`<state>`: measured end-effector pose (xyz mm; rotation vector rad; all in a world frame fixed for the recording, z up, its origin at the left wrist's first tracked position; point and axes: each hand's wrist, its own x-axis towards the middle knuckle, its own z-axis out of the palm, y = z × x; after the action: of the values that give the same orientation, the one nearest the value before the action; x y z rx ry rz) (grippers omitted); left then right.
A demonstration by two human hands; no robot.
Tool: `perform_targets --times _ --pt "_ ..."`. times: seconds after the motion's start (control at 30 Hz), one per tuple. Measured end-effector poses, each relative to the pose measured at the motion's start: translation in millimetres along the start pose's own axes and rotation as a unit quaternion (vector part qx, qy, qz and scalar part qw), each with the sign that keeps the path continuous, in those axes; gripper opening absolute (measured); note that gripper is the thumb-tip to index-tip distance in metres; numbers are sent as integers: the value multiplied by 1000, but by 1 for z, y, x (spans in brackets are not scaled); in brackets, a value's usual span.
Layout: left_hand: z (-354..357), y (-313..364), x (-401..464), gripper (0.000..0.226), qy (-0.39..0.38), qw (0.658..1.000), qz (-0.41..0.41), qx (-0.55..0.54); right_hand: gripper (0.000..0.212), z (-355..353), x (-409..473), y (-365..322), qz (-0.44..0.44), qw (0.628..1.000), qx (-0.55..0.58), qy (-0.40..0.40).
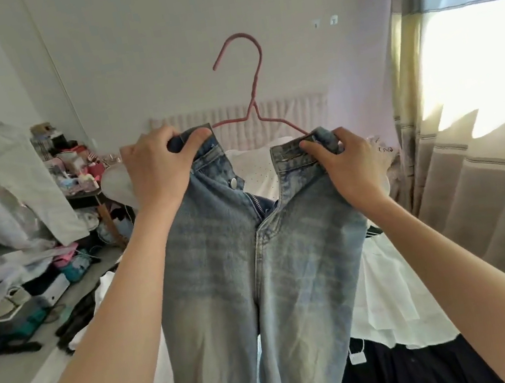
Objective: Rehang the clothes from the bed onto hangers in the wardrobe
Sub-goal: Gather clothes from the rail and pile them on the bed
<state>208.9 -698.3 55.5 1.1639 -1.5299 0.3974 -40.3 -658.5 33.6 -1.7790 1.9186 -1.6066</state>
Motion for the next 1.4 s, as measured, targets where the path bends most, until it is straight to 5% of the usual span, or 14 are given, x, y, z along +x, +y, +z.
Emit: perform_targets --times 0.23,0.37,0.63,0.9,1.23,1.4 --pt "106 -89 14 67 -56 997 -32 -32 47 96 62 40 20 998 -60 -26" --pt "187 -157 10 61 -160 984 -75 -37 42 175 98 81 56 991 -85 -86" --pt "328 -275 -46 41 -378 914 -143 -28 37 317 124 196 154 956 -125 -215" --pt "448 -353 -117 24 -485 860 -152 44 30 426 130 312 171 929 -160 -288" --pt "559 -399 -186 31 -538 820 -177 85 36 508 140 416 194 892 -246 -326" --pt "569 -413 -221 52 -660 737 -113 90 49 529 118 451 118 874 -272 -385"
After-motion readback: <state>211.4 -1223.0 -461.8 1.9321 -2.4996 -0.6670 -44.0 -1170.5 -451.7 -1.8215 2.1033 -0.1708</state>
